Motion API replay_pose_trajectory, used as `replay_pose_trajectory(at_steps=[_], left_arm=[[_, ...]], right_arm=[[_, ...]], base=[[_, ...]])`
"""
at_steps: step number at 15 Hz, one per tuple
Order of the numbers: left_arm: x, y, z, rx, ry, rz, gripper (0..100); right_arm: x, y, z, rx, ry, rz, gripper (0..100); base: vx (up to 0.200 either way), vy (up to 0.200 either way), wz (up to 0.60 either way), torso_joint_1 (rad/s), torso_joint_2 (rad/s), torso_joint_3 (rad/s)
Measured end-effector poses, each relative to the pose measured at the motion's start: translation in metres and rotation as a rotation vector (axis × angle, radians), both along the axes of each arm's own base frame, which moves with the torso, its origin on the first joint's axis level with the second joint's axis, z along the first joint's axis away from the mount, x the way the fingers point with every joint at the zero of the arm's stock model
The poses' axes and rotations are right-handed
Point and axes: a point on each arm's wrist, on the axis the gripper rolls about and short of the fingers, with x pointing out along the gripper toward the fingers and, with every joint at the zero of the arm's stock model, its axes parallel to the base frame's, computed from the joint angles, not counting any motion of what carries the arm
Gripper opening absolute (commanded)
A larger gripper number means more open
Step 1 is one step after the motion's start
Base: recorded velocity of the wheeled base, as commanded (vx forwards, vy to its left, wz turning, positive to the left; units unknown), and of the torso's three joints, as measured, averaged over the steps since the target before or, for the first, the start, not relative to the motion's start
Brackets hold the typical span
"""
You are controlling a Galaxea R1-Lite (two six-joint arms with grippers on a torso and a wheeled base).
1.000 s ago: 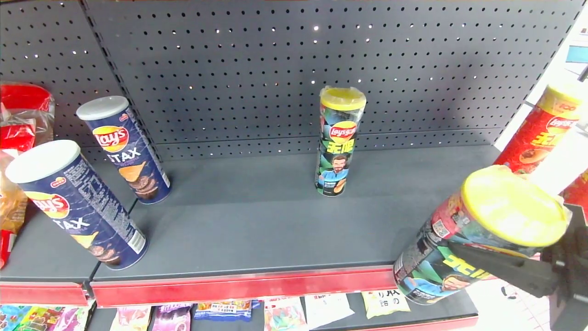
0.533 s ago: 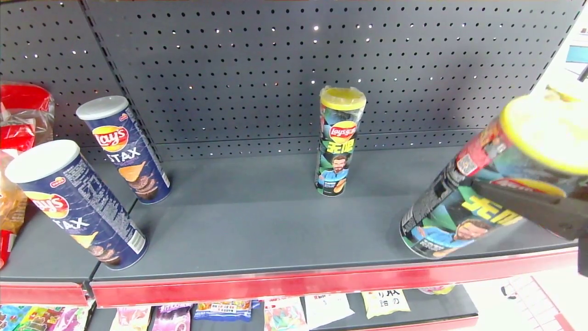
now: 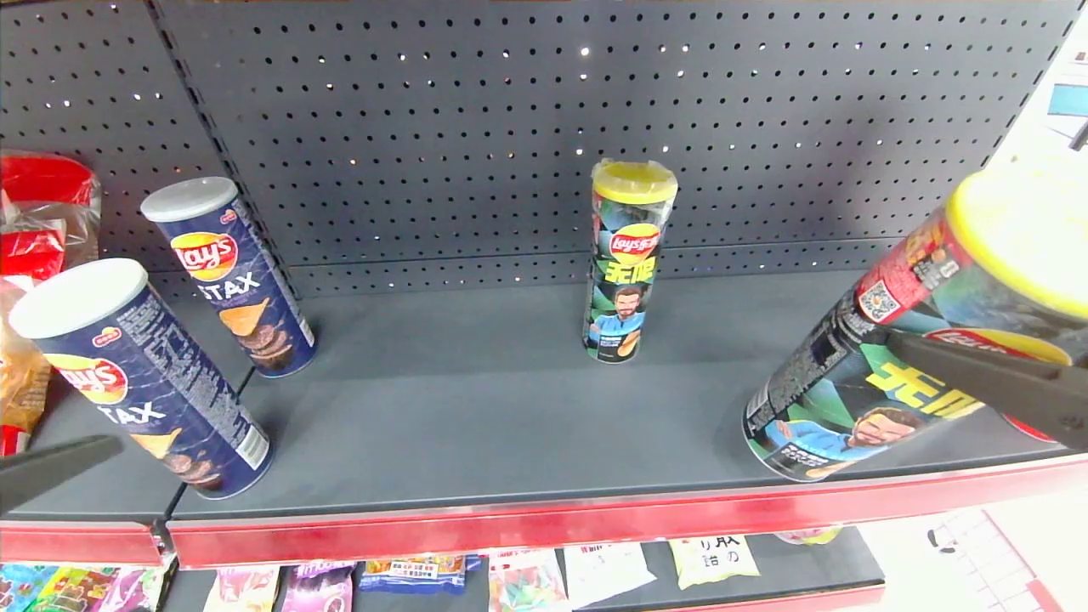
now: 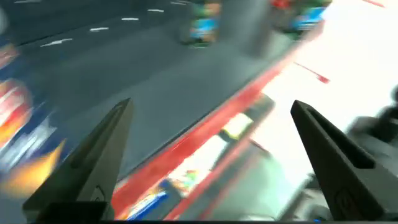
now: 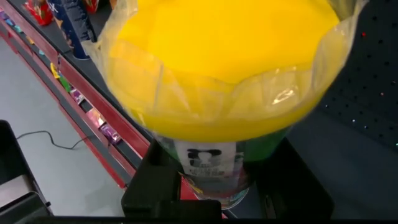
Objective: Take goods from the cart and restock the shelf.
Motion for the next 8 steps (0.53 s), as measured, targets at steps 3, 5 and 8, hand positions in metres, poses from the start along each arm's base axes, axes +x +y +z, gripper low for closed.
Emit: replay_pose_trajectory(at_steps=[3, 5, 8], left_arm=[[0.055, -0.039, 0.03, 0.027, 0.039, -0.224, 100], [0.086, -0.071, 0.05, 0.028, 0.028, -0.327, 100], [0.118, -0.107, 0.057, 0.046, 0.042, -0.371, 100]], right_arm=[[-0.001, -0.001, -0.001, 0.0, 0.001, -0.003, 0], [-0.001, -0.001, -0.002, 0.001, 0.003, -0.005, 0], [-0.001, -0.002, -0.002, 0.01, 0.012, -0.007, 0]], base=[[0.0, 0.0, 0.0, 0.0, 0.0, 0.0], [0.0, 0.0, 0.0, 0.0, 0.0, 0.0], [0.0, 0.0, 0.0, 0.0, 0.0, 0.0]])
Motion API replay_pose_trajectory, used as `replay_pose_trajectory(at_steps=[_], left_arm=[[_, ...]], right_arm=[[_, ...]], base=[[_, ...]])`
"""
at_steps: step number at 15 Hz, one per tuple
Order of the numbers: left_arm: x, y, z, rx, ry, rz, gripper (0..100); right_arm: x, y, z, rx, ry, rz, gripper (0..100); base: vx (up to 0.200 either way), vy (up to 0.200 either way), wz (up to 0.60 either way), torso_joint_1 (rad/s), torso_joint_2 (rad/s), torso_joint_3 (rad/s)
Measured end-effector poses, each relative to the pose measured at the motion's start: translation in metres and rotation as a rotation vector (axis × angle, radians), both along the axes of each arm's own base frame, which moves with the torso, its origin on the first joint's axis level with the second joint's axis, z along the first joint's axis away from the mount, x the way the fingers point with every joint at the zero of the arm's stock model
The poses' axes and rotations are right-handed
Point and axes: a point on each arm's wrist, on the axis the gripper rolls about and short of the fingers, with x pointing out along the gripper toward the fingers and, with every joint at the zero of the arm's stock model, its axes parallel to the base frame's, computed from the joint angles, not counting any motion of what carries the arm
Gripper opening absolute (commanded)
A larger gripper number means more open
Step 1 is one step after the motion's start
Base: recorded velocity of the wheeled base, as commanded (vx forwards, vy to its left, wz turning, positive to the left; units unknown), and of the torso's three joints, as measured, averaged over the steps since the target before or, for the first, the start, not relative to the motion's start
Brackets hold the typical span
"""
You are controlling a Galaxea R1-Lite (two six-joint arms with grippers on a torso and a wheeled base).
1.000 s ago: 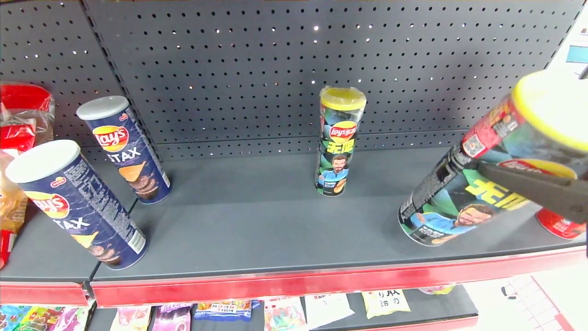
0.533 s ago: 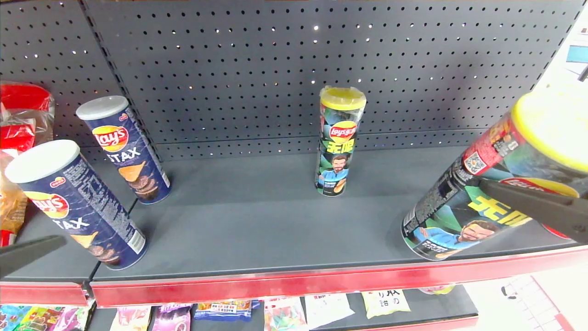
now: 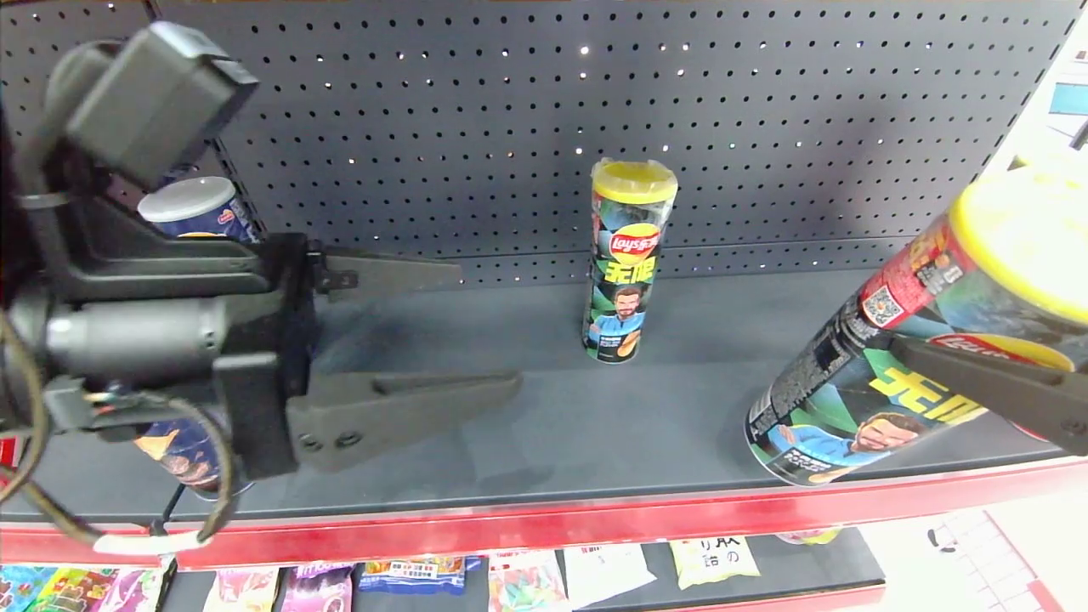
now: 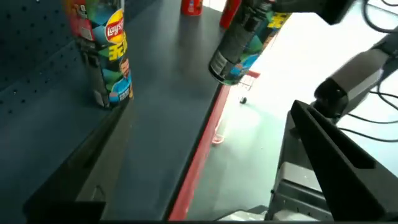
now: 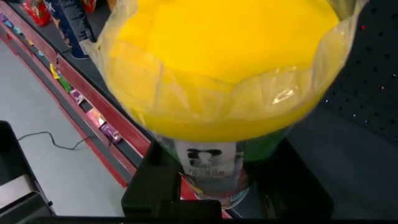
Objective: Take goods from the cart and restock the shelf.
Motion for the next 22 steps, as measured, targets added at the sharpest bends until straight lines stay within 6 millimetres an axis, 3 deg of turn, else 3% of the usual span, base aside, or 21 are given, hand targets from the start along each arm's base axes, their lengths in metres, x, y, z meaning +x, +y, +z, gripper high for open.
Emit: replay_pose_trajectory(at_steps=[8, 11, 17, 22], left_arm=[[0.091, -0.068, -0.013, 0.113, -0.065, 0.137, 100], [0.12, -0.084, -0.014, 0.103, -0.08, 0.151, 100], [0.154, -0.099, -0.025, 0.085, -0.093, 0.155, 100], [0.164, -0.11, -0.03, 0.061, -0.086, 0.06, 100]], right_arm=[[0.002, 0.0, 0.0, 0.0, 0.003, -0.011, 0], [0.004, -0.001, 0.002, 0.004, 0.0, -0.023, 0], [0.008, 0.001, 0.001, 0.009, 0.019, -0.028, 0], [0.009, 0.001, 0.0, 0.005, 0.025, -0.032, 0]], base=[[0.0, 0.0, 0.0, 0.0, 0.0, 0.0], [0.0, 0.0, 0.0, 0.0, 0.0, 0.0], [0.0, 0.0, 0.0, 0.0, 0.0, 0.0], [0.0, 0.0, 0.0, 0.0, 0.0, 0.0]])
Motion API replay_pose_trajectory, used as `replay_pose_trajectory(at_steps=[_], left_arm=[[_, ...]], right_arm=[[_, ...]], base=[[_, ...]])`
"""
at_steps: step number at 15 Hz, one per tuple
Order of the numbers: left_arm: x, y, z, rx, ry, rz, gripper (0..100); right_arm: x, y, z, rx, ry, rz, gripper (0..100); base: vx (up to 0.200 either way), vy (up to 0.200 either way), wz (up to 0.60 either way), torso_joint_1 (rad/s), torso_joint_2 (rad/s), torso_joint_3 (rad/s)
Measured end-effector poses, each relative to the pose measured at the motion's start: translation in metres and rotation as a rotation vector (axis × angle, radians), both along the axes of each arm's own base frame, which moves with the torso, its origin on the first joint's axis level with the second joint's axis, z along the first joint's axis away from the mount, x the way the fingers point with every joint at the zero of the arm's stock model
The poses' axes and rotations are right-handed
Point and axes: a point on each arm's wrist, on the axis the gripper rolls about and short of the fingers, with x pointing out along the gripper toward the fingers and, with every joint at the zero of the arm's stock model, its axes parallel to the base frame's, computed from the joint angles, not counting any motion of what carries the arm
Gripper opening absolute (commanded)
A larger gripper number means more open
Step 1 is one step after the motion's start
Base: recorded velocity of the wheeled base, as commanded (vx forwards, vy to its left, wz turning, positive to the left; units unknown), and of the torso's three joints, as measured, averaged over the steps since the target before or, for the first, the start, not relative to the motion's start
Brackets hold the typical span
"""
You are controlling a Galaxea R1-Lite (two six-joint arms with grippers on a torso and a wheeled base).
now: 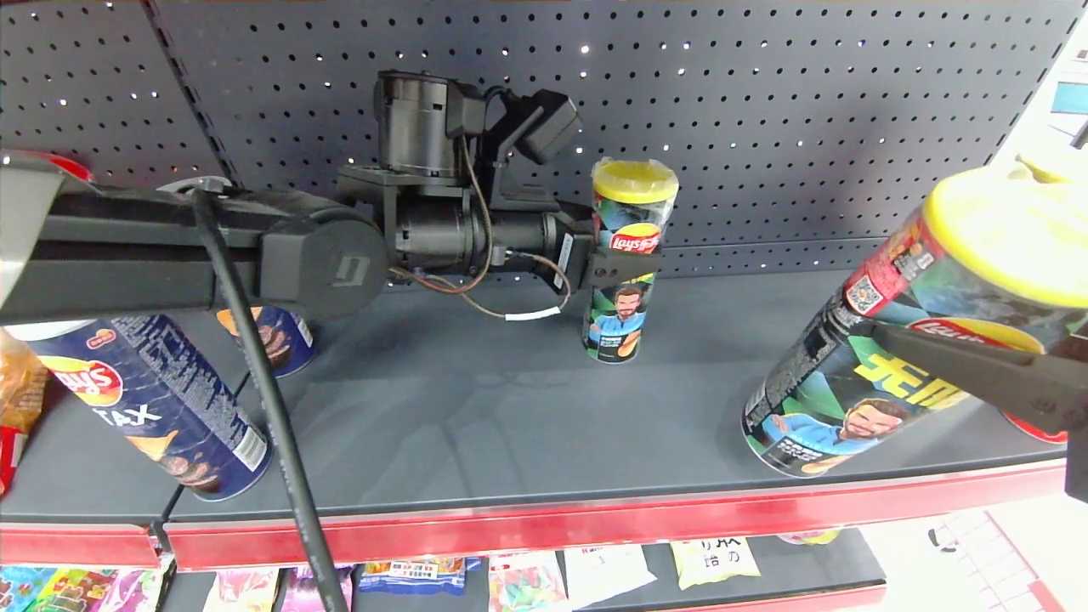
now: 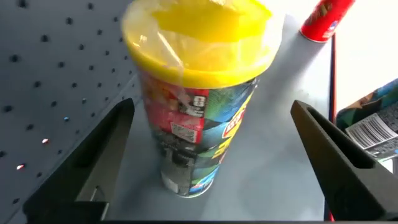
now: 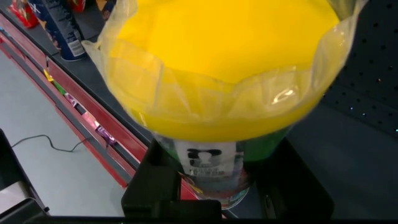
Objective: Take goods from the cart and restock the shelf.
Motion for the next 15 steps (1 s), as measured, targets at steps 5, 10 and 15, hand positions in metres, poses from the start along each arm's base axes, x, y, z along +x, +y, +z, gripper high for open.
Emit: replay_pose_trajectory(at_steps=[5, 10, 15], left_arm=[[0.015, -0.011, 0.003, -0.026, -0.028, -0.011, 100], [0.024, -0.019, -0.008, -0.02, -0.02, -0.014, 0], [0.018, -0.022, -0.009, -0.017, -0.008, -0.025, 0]], right_arm=[[0.001, 0.0, 0.0, -0.001, 0.002, -0.007, 0], [0.003, -0.001, -0.001, -0.004, 0.007, -0.021, 0], [0.004, -0.001, -0.002, -0.006, 0.01, -0.019, 0]], base=[[0.0, 0.0, 0.0, 0.0, 0.0, 0.0], [0.0, 0.0, 0.0, 0.0, 0.0, 0.0], [0.0, 0.0, 0.0, 0.0, 0.0, 0.0]])
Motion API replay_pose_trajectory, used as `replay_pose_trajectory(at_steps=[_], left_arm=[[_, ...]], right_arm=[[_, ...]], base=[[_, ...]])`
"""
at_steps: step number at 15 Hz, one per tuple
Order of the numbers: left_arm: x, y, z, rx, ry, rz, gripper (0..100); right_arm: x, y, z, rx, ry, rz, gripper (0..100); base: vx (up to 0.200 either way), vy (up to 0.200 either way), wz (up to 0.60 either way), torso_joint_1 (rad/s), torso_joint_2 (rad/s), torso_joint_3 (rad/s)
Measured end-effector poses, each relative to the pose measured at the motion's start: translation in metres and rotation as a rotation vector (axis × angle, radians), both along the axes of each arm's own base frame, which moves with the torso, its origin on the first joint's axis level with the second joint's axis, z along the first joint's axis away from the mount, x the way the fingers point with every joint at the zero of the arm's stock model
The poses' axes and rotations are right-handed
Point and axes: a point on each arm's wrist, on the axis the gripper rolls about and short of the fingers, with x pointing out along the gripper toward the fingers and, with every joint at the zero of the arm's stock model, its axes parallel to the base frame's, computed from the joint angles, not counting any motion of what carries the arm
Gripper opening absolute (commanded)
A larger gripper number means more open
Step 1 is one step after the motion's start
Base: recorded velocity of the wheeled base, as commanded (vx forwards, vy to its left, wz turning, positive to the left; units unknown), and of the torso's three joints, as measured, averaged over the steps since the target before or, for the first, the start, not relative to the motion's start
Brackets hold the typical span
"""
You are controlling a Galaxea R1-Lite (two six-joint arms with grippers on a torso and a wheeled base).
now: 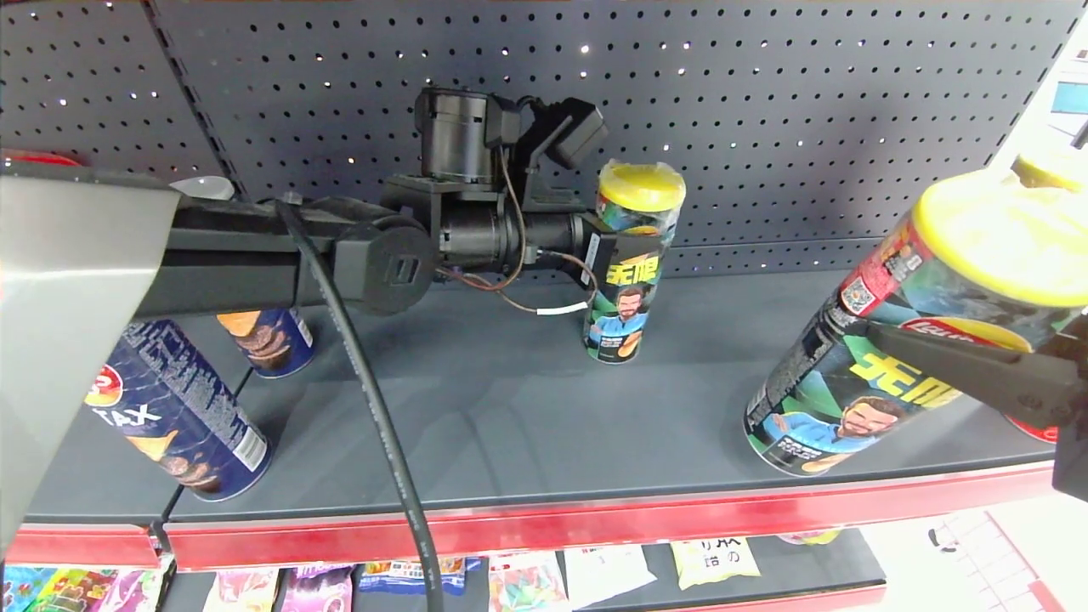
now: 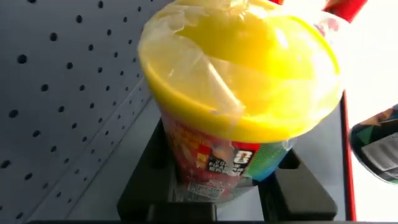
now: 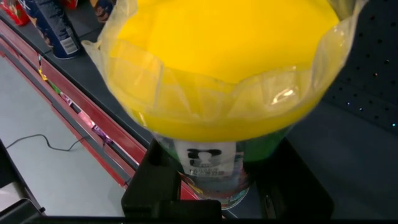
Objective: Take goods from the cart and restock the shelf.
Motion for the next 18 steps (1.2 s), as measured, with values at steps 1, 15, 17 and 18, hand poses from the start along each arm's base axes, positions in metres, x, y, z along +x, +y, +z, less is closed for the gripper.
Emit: replay_pose_trajectory(at_steps=[1, 15, 17, 18], left_arm=[[-0.005, 0.001, 0.001, 0.0, 0.015, -0.003, 0], [-0.095, 0.023, -0.005, -0.006, 0.136, -0.083, 0], [-0.101, 0.023, -0.004, -0.018, 0.159, -0.087, 0], [-0.104, 0.023, -0.004, -0.02, 0.166, -0.089, 0]], right_arm=[[0.001, 0.0, 0.0, -0.001, 0.002, 0.001, 0], [0.005, 0.004, -0.001, -0.005, 0.012, 0.003, 0], [0.005, 0.004, -0.001, -0.006, 0.013, 0.003, 0], [0.005, 0.004, -0.001, -0.006, 0.013, 0.003, 0]], base=[[0.0, 0.0, 0.0, 0.0, 0.0, 0.0], [0.0, 0.0, 0.0, 0.0, 0.0, 0.0], [0.0, 0.0, 0.0, 0.0, 0.0, 0.0], [0.0, 0.0, 0.0, 0.0, 0.0, 0.0]])
